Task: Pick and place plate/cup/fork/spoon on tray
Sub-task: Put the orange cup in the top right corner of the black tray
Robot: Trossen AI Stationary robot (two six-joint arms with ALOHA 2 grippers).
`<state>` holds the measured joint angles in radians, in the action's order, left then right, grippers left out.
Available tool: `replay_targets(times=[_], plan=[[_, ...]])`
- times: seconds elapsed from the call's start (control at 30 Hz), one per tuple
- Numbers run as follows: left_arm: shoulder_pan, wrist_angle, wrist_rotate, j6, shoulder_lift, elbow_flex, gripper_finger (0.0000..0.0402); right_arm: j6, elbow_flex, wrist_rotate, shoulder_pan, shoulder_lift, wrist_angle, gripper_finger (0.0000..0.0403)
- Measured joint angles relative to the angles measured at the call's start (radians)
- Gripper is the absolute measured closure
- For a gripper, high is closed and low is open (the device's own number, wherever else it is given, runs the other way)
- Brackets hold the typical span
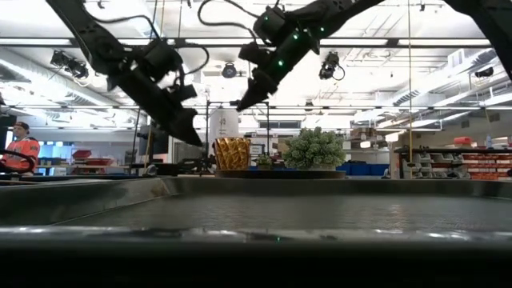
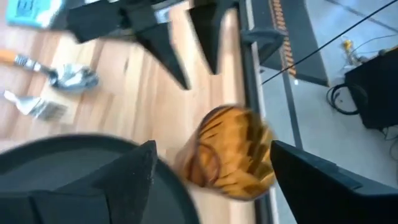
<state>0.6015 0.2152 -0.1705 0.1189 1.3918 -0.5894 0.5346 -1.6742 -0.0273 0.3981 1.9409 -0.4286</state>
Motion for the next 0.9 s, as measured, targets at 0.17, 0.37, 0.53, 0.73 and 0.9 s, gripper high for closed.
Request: replay_targets(times=[0.17, 0.37, 0.53, 0.73, 0.9], plan=[[0.0, -0.081, 0.0, -0.018, -0.121, 0.0, 0.0231, 0.009, -0.197, -0.018, 0.012, 0.106, -0.145, 0.0106], [0.0, -0.199, -0.001, -0.037, -0.225, -0.001, 0.0248, 0.036, -0.309, -0.027, 0.018, 0.183, -0.208, 0.0121], [0.003, -0.311, -0.009, -0.057, -0.298, 0.0, 0.0258, 0.055, -0.307, -0.026, 0.028, 0.203, -0.248, 0.0133], [0.0, -0.38, -0.009, -0.085, -0.37, -0.001, 0.026, 0.1, -0.304, -0.027, 0.051, 0.232, -0.314, 0.0158], [-0.009, -0.431, 0.014, -0.112, -0.439, -0.001, 0.026, 0.139, -0.304, -0.026, 0.061, 0.236, -0.32, 0.0189]])
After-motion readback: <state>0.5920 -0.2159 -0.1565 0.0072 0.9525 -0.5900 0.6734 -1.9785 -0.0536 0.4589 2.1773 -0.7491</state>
